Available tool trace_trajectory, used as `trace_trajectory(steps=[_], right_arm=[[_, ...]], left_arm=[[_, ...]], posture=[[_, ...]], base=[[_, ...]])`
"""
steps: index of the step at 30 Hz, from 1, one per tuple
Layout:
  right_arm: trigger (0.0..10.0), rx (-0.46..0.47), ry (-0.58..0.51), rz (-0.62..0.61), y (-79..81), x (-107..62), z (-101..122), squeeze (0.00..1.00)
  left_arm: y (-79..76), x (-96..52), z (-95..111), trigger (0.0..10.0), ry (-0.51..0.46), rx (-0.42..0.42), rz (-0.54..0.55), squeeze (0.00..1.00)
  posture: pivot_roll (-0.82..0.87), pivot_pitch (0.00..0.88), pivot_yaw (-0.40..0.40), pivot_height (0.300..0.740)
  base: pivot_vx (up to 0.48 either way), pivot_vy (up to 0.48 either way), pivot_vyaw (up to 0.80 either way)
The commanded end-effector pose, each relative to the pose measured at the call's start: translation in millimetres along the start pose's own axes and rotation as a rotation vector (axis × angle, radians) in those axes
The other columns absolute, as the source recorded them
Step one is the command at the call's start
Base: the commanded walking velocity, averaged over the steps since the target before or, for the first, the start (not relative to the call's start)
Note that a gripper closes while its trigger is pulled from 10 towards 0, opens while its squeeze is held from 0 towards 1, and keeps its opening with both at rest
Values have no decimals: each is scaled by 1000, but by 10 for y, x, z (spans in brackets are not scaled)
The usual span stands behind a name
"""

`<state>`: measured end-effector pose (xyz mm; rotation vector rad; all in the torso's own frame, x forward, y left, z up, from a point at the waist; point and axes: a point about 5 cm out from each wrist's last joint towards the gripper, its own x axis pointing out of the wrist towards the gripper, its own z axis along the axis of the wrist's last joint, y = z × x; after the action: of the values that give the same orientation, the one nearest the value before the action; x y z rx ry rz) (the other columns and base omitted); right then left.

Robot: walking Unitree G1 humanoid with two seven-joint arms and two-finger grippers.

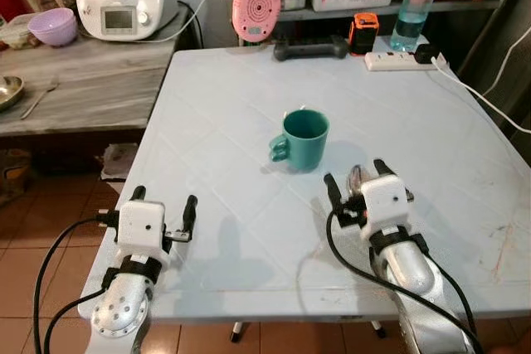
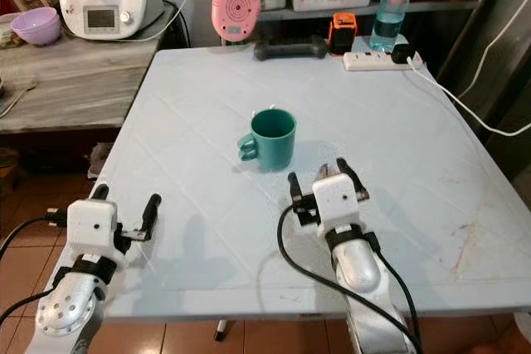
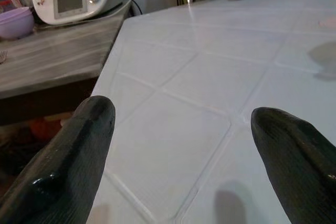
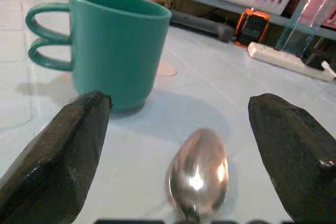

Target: Setting the table

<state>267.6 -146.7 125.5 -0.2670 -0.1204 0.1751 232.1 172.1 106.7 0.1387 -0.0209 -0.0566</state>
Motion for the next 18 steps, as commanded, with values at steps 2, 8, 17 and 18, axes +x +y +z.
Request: trace_trajectory(steps=[2, 8, 17, 18], right_arm=[[10000, 4, 2, 6, -13, -68, 28, 0], [10000, 12, 36, -18, -62, -226, 11, 0], [10000, 46, 153, -70, -101, -579, -104, 0], [10000, 58, 164, -71, -96, -595, -117, 0]], left_arm=[[-2, -15, 11, 10000, 0, 5, -33, 0], [-47, 2, 13, 10000, 7, 2, -103, 0], [-182, 82, -4, 10000, 31, 2, -245, 0], [-189, 90, -3, 10000, 32, 3, -253, 0]], posture=[[-137, 131, 105, 740], [-166, 150, 130, 740], [-237, 196, 207, 740], [-237, 196, 207, 740]], base=[[0, 0, 0], [0, 0, 0], [0, 0, 0], [0, 0, 0]])
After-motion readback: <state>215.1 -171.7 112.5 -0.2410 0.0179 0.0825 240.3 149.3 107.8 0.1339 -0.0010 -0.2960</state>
